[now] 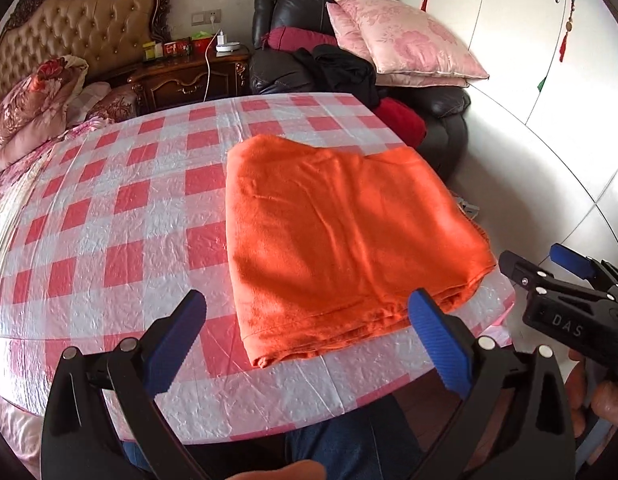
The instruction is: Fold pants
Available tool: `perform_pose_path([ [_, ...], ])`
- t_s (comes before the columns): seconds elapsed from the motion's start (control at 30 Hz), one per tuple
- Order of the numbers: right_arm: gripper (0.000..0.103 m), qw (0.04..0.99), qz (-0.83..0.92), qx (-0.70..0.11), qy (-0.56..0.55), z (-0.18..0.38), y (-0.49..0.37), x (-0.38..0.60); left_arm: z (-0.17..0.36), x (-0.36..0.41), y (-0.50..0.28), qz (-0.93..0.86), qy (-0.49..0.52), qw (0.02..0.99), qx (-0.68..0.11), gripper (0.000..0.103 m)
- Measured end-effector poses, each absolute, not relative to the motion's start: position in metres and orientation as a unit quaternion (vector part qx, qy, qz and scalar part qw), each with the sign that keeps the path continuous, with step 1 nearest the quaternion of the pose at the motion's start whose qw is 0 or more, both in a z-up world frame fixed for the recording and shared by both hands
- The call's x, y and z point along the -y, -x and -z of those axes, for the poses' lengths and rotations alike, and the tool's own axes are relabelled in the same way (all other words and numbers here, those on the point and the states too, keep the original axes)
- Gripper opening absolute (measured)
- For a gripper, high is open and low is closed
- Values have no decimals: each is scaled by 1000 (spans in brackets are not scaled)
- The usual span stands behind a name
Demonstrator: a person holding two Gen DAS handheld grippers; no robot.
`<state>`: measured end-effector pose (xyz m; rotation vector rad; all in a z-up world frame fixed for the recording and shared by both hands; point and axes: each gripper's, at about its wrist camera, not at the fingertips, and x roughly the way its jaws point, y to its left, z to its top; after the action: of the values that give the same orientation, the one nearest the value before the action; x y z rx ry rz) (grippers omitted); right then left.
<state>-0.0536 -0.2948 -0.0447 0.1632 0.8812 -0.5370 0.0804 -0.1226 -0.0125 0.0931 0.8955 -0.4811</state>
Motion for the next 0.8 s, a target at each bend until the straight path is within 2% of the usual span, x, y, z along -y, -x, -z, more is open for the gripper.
perform_pose_path([
  [0.8, 85, 867, 252, -421, -86, 44, 55, 298, 11, 129, -76, 236, -48, 870, -430, 101],
])
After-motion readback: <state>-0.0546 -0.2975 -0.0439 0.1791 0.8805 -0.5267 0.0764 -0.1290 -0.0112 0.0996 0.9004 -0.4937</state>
